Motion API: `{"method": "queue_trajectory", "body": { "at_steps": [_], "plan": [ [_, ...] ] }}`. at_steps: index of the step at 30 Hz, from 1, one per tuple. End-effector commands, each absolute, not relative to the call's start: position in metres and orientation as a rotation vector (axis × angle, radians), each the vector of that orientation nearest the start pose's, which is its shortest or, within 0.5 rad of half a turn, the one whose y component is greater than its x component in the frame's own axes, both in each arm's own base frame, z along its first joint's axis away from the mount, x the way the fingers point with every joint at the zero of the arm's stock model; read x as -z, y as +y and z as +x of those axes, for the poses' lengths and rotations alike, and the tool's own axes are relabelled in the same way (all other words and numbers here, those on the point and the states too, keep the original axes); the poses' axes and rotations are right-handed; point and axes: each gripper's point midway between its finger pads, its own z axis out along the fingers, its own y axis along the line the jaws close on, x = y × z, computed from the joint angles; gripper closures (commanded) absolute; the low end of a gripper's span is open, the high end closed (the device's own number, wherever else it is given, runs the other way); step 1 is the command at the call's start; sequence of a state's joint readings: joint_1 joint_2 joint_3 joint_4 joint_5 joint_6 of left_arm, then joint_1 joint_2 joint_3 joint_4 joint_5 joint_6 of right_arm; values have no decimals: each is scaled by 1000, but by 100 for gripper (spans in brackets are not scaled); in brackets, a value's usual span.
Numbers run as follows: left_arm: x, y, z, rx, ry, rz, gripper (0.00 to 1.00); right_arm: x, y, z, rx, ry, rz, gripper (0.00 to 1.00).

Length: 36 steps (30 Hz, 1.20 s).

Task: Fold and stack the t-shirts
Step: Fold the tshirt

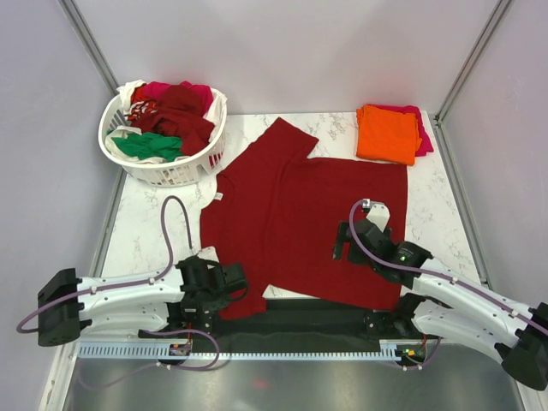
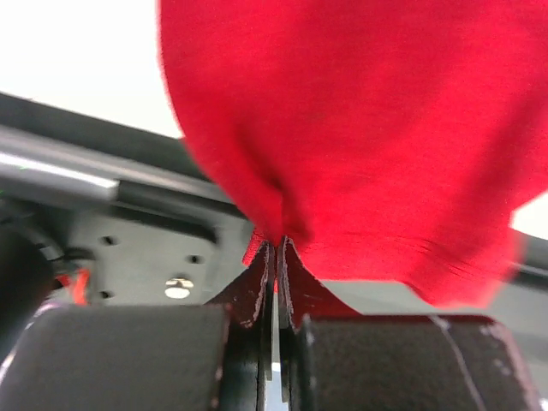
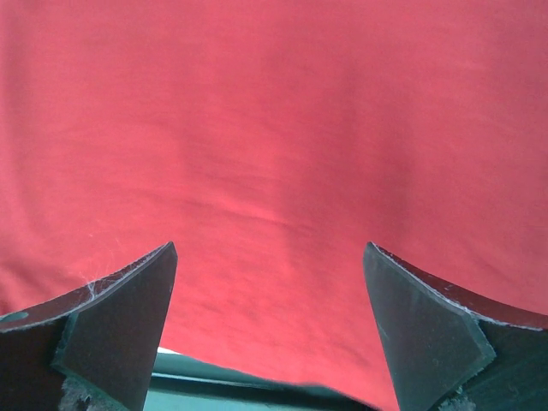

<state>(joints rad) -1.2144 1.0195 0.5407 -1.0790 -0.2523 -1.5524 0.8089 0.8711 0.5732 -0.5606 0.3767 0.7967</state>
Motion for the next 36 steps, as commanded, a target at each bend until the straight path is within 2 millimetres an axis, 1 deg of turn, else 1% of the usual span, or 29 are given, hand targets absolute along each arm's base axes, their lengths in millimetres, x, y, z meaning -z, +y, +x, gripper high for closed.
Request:
{"method": "queue_trajectory", "body": {
  "at_steps": [1,2,3,4,5,6,7,8,9,10,11,12,13,14,16,18,20,21,23,24,27,28,29,30,31,32,33,34,36],
  "plan": [
    [-54,-154,80,223,2697,-471,98,-122,120,198,-190,2309,339,2],
    [-62,-157,86,247,2666,-446,98,-130,114,198,-167,2299,353,2],
    [-75,-162,92,282,2641,-384,98,-132,109,192,-150,2327,355,2],
    [-80,-163,95,285,2626,-351,98,-142,110,194,-182,2334,381,2],
    [-86,-162,101,274,2595,-299,98,-142,107,192,-197,2359,400,2],
    [-96,-165,105,300,2571,-277,98,-148,111,189,-262,2397,421,2],
    [-101,-166,108,305,2551,-261,98,-148,89,196,-222,2396,556,2],
    [-106,-163,114,296,2518,-232,98,-139,72,188,-147,2466,598,2],
    [-110,-161,117,306,2497,-231,98,-134,61,186,-135,2508,654,2],
    [-117,-159,120,336,2466,-237,98,-124,45,181,-153,2559,806,2],
    [-120,-154,124,329,2437,-227,98,-108,37,164,-65,2669,872,2],
    [-119,-149,127,326,2424,-236,98,-102,35,158,-31,2713,908,2],
    [-125,-146,129,361,2397,-246,98,-95,31,150,-16,2737,1005,2],
    [-125,-143,131,355,2388,-209,98,-94,29,144,-1,2750,1064,2],
    [-128,-142,135,381,2366,-211,98,-95,27,143,7,2714,1179,2],
    [-131,-145,137,412,2358,-179,98,-96,38,141,-75,2711,1253,2],
    [-129,-148,137,411,2366,-151,98,-88,42,129,-74,2749,1283,2],
    [-129,-149,137,412,2367,-146,98,-86,38,123,-35,2765,1289,2],
    [-129,-152,137,425,2368,-130,98,-78,40,115,-36,2838,1220,2],
    [-129,-154,138,432,2367,-125,98,-76,48,111,-84,2877,1224,2],
    [-132,-158,140,445,2357,-113,98,-70,46,112,0,2917,1227,2],
    [-133,-159,142,449,2347,-118,98,-66,50,111,-8,2937,1217,3],
    [-132,-159,143,449,2344,-121,98,-60,58,117,-73,2929,1216,4],
    [-131,-160,143,445,2346,-122,98,-48,69,101,-145,2988,1251,7],
    [-132,-162,144,456,2346,-122,98,-42,73,96,-161,2990,1288,13],
    [-131,-163,144,456,2350,-121,98,-37,75,95,-193,2978,1286,17],
    [-130,-163,145,454,2353,-119,98,-27,73,83,-170,2993,1310,21],
    [-128,-165,144,453,2361,-111,98,-23,73,83,-181,2976,1302,27],
    [-126,-167,146,453,2365,-108,98,-18,72,77,-170,2986,1303,30]
  ]
}}
